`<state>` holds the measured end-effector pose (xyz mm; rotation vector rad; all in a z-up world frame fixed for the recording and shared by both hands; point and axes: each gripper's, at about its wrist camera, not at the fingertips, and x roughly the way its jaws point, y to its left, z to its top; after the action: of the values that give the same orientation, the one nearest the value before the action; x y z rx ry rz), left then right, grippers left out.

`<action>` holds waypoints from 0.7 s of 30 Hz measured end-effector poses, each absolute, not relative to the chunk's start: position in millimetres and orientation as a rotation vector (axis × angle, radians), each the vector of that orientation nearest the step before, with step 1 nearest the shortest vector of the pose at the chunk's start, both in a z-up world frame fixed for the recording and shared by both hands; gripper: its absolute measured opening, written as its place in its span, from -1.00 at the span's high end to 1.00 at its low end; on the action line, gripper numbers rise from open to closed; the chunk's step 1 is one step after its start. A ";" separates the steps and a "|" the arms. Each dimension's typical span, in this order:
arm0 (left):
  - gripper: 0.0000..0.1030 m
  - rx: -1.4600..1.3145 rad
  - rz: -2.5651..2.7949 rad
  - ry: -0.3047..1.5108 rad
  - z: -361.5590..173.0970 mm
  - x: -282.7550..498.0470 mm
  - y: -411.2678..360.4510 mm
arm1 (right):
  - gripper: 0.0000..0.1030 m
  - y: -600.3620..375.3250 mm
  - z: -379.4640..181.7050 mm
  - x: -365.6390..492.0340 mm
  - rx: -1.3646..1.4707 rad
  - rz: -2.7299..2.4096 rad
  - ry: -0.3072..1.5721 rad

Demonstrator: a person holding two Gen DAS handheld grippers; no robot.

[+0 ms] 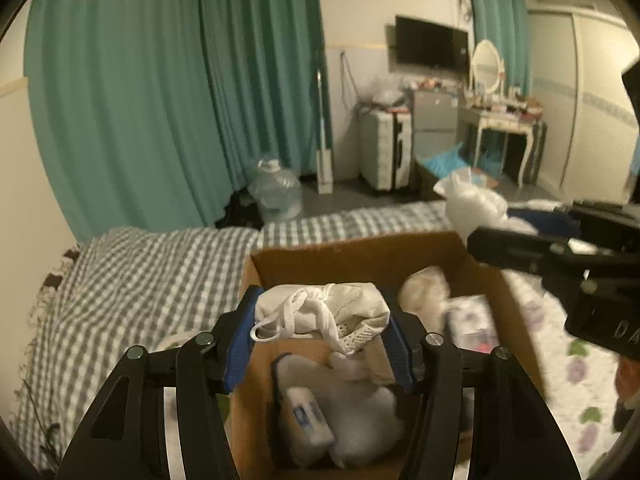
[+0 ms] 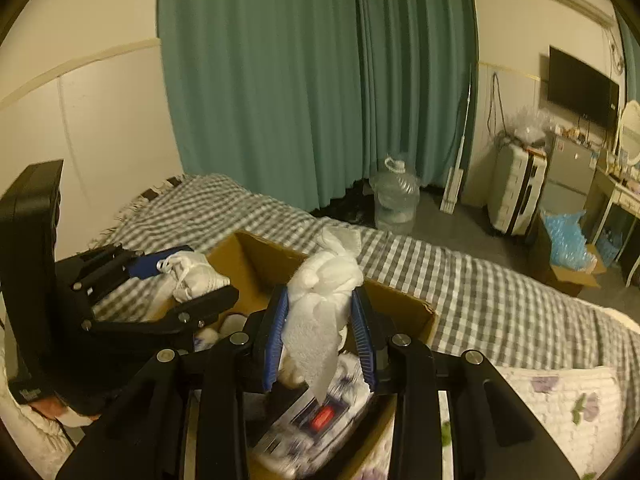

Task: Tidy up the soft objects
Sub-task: 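Carry both items into the box and open both tools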

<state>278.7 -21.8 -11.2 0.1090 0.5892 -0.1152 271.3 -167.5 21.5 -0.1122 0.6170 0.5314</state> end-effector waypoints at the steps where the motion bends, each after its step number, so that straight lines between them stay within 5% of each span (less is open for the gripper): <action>1: -0.08 0.119 -0.105 0.597 -17.5 281.5 -22.5 | 0.39 -165.5 13.1 281.4 -0.096 0.545 0.632; 7: -0.13 0.134 -0.092 0.616 -44.8 291.0 -19.3 | 0.37 -151.9 -10.7 302.3 -0.051 0.604 0.654; 11: -0.28 0.100 -0.079 0.596 -41.4 285.8 -13.9 | -0.44 -152.5 -8.8 303.0 -0.021 0.608 0.634; 16: -0.39 0.121 -0.017 0.556 -22.7 273.3 -15.9 | -0.45 -164.9 16.5 286.4 -0.027 0.557 0.595; 21: -0.39 0.101 -0.006 0.516 11.3 243.5 -16.2 | -0.66 -182.6 68.1 249.1 -0.051 0.493 0.524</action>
<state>243.5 -16.2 11.3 0.1008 0.5161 -0.0064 249.1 -182.6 68.1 -0.0512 0.5244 0.4927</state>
